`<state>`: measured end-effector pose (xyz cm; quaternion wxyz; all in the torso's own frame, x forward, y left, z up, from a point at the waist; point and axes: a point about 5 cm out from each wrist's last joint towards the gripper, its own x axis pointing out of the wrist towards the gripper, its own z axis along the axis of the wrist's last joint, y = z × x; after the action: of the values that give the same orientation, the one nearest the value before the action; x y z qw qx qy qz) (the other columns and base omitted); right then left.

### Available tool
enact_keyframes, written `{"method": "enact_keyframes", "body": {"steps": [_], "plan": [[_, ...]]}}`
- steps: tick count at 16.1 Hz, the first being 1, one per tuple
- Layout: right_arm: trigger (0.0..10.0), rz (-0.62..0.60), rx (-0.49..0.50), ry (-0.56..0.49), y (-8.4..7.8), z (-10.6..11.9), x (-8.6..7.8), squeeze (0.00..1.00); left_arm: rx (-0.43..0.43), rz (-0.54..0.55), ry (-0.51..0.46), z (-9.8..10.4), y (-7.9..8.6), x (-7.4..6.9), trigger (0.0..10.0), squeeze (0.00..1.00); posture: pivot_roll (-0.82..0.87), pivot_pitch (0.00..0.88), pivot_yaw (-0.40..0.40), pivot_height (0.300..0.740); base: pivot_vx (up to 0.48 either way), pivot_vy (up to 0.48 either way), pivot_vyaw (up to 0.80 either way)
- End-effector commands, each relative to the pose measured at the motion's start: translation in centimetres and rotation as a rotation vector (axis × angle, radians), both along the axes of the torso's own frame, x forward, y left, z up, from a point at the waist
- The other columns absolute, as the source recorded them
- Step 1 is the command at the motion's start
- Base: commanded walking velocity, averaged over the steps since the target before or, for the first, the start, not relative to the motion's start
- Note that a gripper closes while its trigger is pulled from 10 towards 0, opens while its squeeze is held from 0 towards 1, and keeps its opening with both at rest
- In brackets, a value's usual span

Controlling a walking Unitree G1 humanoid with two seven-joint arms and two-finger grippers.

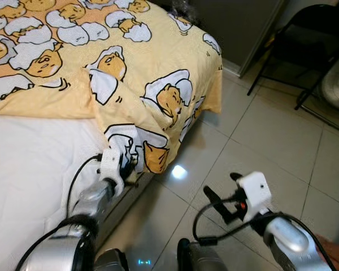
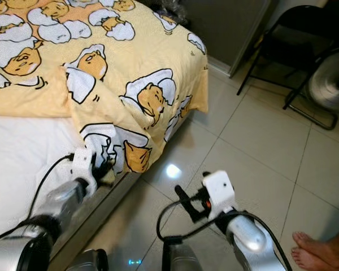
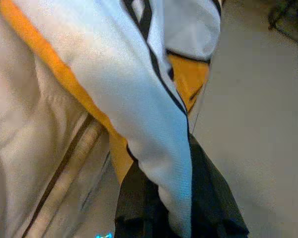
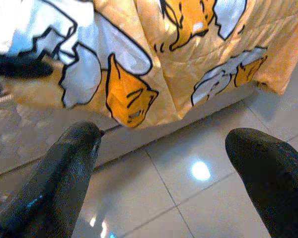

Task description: Clean up the room

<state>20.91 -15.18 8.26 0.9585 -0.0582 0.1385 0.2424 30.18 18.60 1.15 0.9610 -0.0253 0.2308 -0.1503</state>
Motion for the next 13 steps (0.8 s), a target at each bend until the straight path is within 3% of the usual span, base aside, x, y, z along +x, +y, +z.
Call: {"method": "enact_keyframes", "body": {"steps": [1,4,7,13], "plan": [[10.0,-0.024,0.01,0.003,-0.5,-0.2,0.3,0.11,0.018,-0.046,-0.018,0.0,0.4,-0.3,0.0,0.0,-0.13,0.122,-0.073,0.73,0.0,0.0,0.0],[10.0,-0.029,0.023,-0.002,-0.5,-0.2,0.9,0.11,-0.014,-0.067,-0.062,0.7,0.7,0.0,0.0,0.0,-0.12,0.098,-0.073,0.73,0.0,0.0,0.0],[10.0,-0.022,0.033,-0.013,-0.7,-0.1,1.4,0.11,-0.047,-0.244,-0.119,1.6,0.0,0.0,0.0,0.0,-0.11,0.081,-0.071,0.73,0.0,0.0,0.0],[10.0,-0.009,0.027,-0.042,-1.5,0.4,2.7,0.12,-0.094,-0.539,-0.142,3.3,-1.7,0.5,0.0,0.0,-0.1,0.059,-0.066,0.73,0.0,0.0,0.0]]}}
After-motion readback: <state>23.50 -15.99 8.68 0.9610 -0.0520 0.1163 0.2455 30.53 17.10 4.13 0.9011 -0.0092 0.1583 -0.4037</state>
